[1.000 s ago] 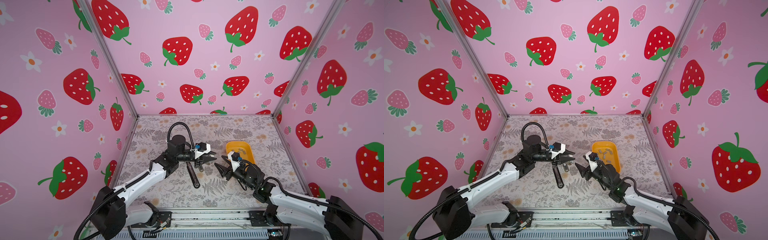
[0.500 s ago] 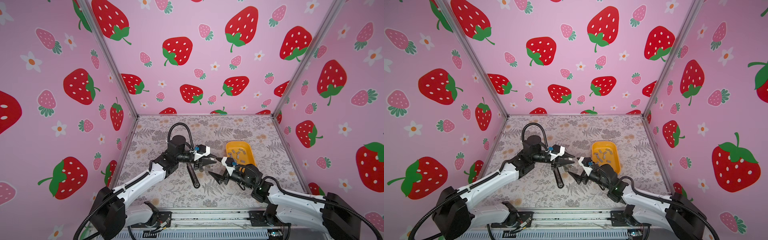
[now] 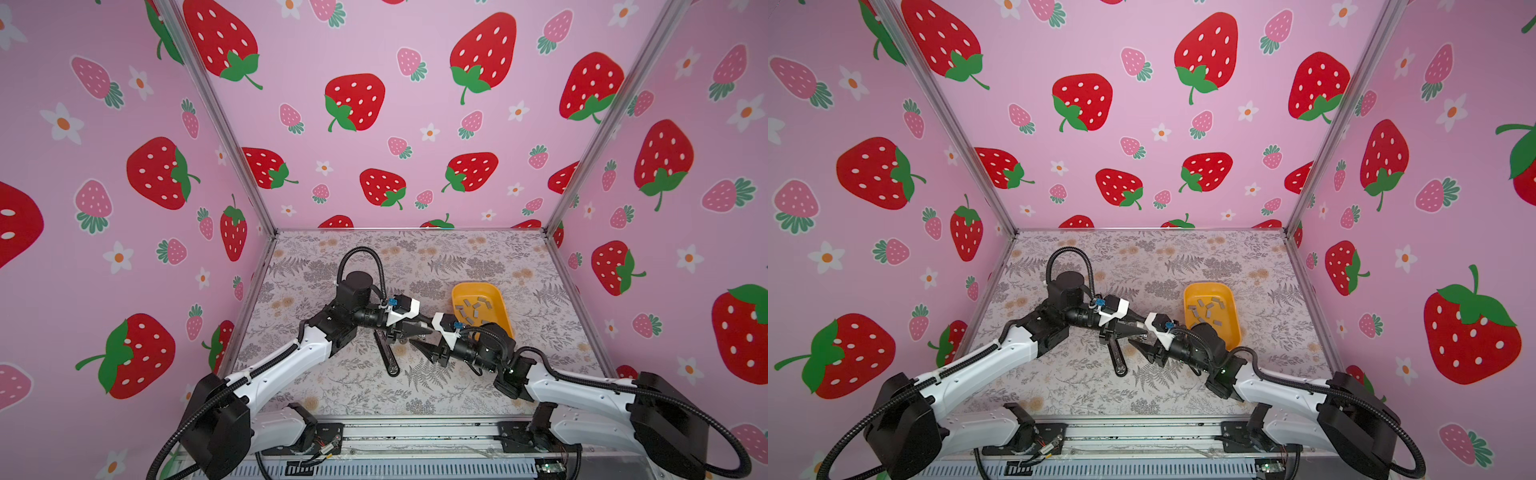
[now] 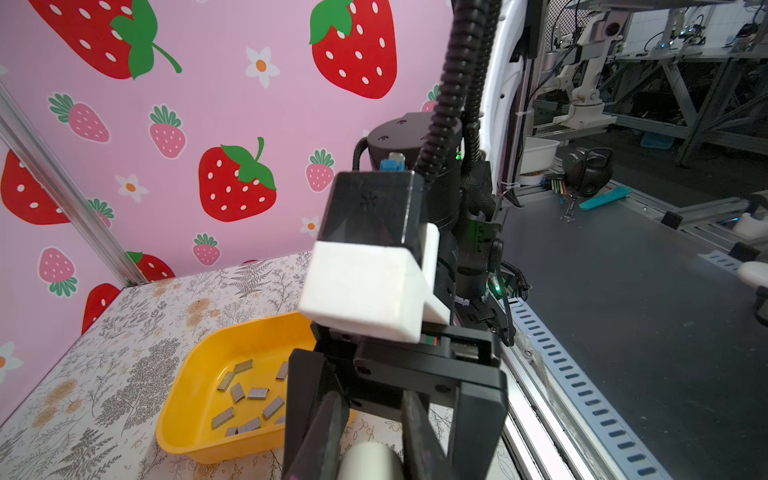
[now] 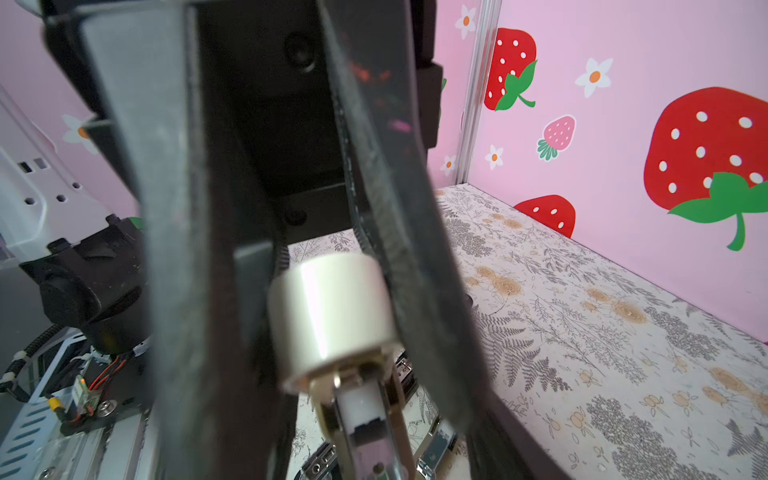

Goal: Load the staples into the stapler

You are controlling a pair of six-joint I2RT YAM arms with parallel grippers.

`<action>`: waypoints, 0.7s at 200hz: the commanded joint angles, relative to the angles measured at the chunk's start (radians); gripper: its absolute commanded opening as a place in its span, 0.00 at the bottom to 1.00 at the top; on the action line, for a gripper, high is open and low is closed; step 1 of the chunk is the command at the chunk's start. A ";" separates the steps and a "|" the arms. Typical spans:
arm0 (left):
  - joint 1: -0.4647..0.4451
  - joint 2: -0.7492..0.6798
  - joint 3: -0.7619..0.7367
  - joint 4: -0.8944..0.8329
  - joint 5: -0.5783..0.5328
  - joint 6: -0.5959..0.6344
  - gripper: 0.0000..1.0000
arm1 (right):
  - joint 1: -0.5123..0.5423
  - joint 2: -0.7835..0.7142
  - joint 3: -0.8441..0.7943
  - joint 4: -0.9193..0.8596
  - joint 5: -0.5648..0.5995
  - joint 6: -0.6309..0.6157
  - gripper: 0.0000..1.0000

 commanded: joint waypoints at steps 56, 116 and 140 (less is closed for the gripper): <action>-0.004 -0.010 0.001 -0.012 0.059 0.039 0.00 | 0.008 0.048 0.046 0.069 -0.053 0.007 0.47; -0.002 -0.029 -0.037 0.120 -0.194 -0.154 0.43 | 0.008 0.052 0.045 0.029 0.066 0.061 0.28; 0.002 -0.069 -0.057 0.129 -0.305 -0.200 0.58 | 0.008 0.034 0.038 -0.011 0.124 0.103 0.23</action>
